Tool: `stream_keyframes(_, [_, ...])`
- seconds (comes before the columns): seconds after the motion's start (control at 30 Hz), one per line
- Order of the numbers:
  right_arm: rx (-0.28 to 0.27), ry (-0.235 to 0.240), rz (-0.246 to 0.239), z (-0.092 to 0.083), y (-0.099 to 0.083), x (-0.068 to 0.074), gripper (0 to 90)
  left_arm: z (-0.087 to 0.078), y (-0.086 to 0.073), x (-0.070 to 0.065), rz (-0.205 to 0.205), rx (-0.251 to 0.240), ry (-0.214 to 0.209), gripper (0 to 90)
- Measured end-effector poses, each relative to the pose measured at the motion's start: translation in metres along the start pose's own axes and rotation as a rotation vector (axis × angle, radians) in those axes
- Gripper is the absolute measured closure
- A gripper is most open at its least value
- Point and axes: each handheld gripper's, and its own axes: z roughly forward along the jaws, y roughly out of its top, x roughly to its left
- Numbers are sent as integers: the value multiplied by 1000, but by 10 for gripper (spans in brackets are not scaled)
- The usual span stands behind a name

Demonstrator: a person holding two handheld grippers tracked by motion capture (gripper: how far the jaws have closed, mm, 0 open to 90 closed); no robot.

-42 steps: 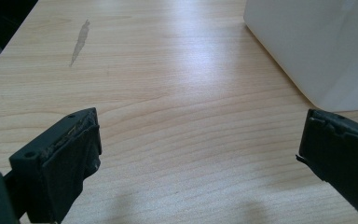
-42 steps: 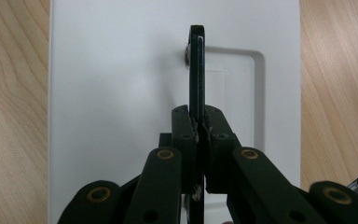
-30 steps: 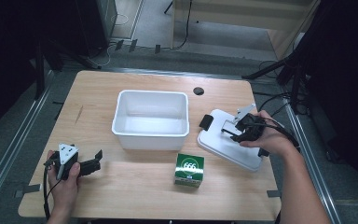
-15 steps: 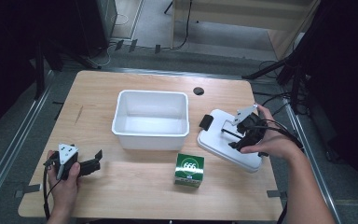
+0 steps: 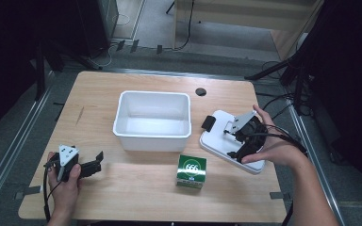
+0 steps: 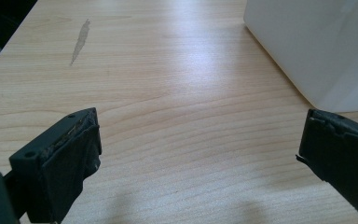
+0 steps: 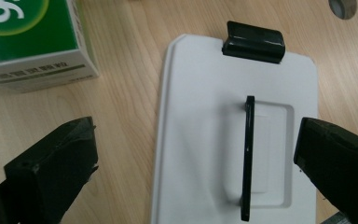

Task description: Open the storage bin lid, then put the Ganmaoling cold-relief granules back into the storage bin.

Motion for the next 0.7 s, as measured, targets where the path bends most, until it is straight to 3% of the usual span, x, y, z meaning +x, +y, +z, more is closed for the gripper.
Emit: stream_keyframes(0.7, [-25,58,-86,7,28,32,0,1,0,0,-7,1,0,0])
